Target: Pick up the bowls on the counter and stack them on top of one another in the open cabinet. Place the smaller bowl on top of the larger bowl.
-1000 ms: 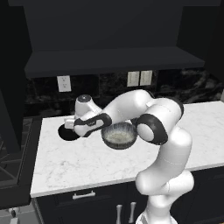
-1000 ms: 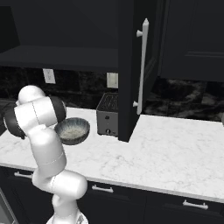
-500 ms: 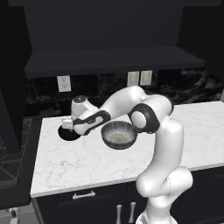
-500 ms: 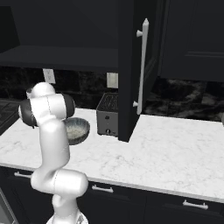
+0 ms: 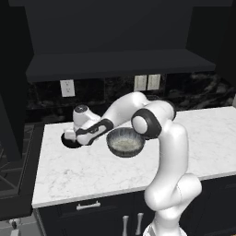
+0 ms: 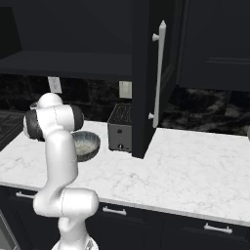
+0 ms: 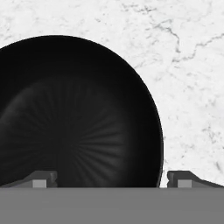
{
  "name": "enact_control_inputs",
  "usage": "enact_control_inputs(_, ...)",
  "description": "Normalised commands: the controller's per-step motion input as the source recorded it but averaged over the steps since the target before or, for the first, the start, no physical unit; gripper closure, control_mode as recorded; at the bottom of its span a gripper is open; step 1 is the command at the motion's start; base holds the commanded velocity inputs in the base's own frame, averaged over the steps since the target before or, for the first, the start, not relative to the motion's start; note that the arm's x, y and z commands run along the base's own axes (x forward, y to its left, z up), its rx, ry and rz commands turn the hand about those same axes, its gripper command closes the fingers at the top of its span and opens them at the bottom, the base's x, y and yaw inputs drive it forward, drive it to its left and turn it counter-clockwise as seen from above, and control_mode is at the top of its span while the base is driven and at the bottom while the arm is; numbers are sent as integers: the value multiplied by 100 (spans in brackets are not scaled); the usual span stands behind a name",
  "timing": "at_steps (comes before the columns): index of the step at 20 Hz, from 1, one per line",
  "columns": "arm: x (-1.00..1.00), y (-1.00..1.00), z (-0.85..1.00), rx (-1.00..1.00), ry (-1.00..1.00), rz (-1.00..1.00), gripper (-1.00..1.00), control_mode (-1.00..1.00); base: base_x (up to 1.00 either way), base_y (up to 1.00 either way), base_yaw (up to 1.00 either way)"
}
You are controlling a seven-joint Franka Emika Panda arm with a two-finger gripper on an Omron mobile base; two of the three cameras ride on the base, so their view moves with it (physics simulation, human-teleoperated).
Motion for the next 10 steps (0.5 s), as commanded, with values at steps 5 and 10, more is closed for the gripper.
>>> enact_control_inputs(5, 0, 0, -21, 0, 0, 0, 100, -100, 0, 0, 0)
enact_control_inputs(10, 1, 0, -2, 1, 0, 0, 100, -100, 0, 0, 0)
